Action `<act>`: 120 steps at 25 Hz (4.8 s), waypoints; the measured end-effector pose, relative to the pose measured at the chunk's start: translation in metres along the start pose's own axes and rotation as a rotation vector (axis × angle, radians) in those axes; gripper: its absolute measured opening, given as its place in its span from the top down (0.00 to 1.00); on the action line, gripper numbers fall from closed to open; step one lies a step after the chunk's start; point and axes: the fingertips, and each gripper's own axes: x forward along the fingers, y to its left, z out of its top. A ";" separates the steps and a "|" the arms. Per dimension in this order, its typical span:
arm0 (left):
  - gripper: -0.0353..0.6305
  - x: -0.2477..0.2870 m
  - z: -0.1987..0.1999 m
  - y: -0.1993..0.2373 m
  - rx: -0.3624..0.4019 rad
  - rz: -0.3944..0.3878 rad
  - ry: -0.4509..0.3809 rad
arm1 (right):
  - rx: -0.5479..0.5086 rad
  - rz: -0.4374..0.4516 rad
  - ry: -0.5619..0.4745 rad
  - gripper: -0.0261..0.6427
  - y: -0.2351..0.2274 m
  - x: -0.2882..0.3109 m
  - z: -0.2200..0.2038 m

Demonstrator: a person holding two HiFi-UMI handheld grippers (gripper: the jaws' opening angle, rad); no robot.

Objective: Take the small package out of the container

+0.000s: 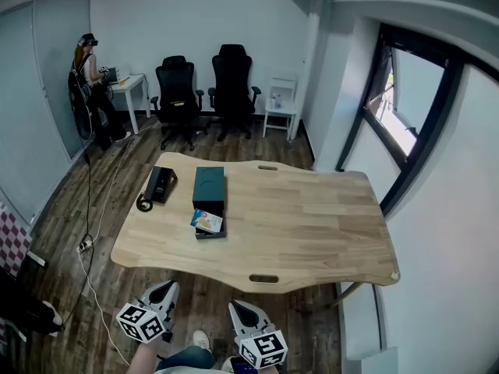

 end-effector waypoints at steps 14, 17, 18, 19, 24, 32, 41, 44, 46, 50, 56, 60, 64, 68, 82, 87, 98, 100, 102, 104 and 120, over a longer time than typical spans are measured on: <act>0.95 0.138 0.039 0.063 0.085 -0.093 0.033 | -0.029 -0.151 0.008 0.96 -0.100 0.117 0.020; 0.95 0.177 0.061 0.091 0.110 -0.124 0.043 | 0.014 -0.192 -0.011 0.96 -0.127 0.159 0.041; 0.95 0.188 0.069 0.104 0.106 -0.128 0.042 | 0.021 -0.201 -0.019 0.96 -0.134 0.175 0.049; 0.95 0.199 0.077 0.117 0.096 -0.131 0.040 | 0.020 -0.207 -0.023 0.96 -0.139 0.191 0.055; 0.95 0.244 0.101 0.175 0.086 -0.164 0.056 | 0.005 -0.251 -0.007 0.96 -0.163 0.259 0.065; 0.95 0.282 0.092 0.220 0.029 -0.181 0.107 | 0.024 -0.319 0.015 0.96 -0.177 0.290 0.057; 0.95 0.292 0.090 0.220 0.002 -0.201 0.113 | 0.079 -0.352 0.004 0.96 -0.187 0.288 0.054; 0.95 0.291 0.088 0.221 0.009 -0.199 0.117 | 0.064 -0.335 0.015 0.96 -0.184 0.293 0.050; 0.95 0.292 0.087 0.221 0.011 -0.196 0.126 | 0.063 -0.328 0.021 0.96 -0.184 0.294 0.048; 0.95 0.291 0.081 0.221 0.006 -0.191 0.137 | 0.072 -0.316 0.033 0.96 -0.187 0.296 0.040; 0.95 0.292 0.063 0.227 -0.006 -0.190 0.179 | 0.081 -0.313 0.066 0.96 -0.193 0.300 0.026; 0.95 0.298 0.060 0.231 -0.031 -0.177 0.184 | 0.091 -0.311 0.080 0.96 -0.198 0.303 0.022; 0.95 0.300 0.048 0.239 -0.053 -0.152 0.206 | 0.098 -0.306 0.101 0.96 -0.200 0.308 0.015; 0.95 0.299 0.034 0.247 -0.080 -0.126 0.236 | 0.112 -0.297 0.125 0.96 -0.202 0.310 0.004; 0.94 0.302 -0.019 0.259 -0.151 -0.078 0.346 | 0.133 -0.302 0.190 0.95 -0.215 0.313 -0.030; 0.94 0.307 -0.036 0.261 -0.188 -0.078 0.385 | 0.146 -0.303 0.220 0.96 -0.222 0.316 -0.041; 0.75 0.319 -0.069 0.270 -0.305 -0.084 0.479 | 0.166 -0.285 0.265 0.96 -0.234 0.335 -0.056; 0.75 0.322 -0.072 0.271 -0.318 -0.082 0.492 | 0.166 -0.287 0.266 0.96 -0.237 0.338 -0.056; 0.75 0.323 -0.075 0.271 -0.328 -0.081 0.504 | 0.165 -0.288 0.268 0.96 -0.240 0.339 -0.056; 0.75 0.324 -0.079 0.272 -0.335 -0.081 0.516 | 0.164 -0.288 0.274 0.96 -0.242 0.341 -0.056; 0.76 0.333 -0.088 0.270 -0.449 -0.120 0.552 | 0.162 -0.276 0.309 0.96 -0.256 0.351 -0.061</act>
